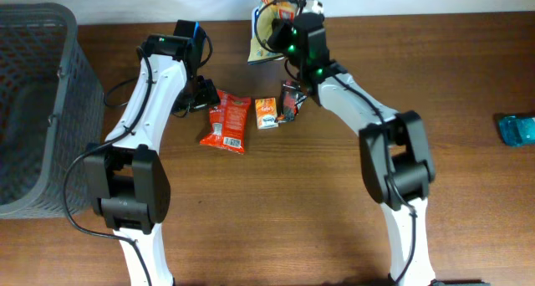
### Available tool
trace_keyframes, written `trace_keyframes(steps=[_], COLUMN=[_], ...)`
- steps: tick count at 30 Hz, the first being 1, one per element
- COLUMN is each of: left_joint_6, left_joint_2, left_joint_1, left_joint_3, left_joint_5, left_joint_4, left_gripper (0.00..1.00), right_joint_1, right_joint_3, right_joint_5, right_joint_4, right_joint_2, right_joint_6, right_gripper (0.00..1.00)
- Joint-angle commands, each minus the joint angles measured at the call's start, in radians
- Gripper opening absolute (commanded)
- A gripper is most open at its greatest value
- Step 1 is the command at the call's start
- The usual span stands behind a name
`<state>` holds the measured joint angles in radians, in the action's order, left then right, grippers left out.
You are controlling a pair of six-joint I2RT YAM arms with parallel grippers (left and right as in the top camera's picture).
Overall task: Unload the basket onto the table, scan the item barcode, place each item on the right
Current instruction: 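Hold the yellow snack bag in front of the white scanner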
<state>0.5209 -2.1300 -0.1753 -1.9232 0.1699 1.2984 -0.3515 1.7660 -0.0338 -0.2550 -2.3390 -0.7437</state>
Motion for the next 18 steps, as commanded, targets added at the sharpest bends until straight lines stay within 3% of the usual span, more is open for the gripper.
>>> trace_keyframes(steps=[1,12,18], left_joint_6=[0.009,0.009,0.009], left_joint_2=[0.017,0.017,0.017], left_joint_1=[0.001,0.001,0.001], left_joint_3=[0.005,0.005,0.005], left_joint_5=[0.014,0.013,0.014], left_joint_4=[0.001,0.001,0.001], left_gripper=[0.99,0.99,0.99], right_joint_1=[-0.002,0.002,0.095], right_joint_3=[0.013,0.048,0.094], right_joint_5=[0.031,0.031,-0.015], right_joint_4=[-0.087,-0.102,-0.039], right_joint_2=[-0.056,-0.056,0.076], right_joint_6=[-0.032,-0.031,-0.032], right_gripper=[0.04,0.04,0.04])
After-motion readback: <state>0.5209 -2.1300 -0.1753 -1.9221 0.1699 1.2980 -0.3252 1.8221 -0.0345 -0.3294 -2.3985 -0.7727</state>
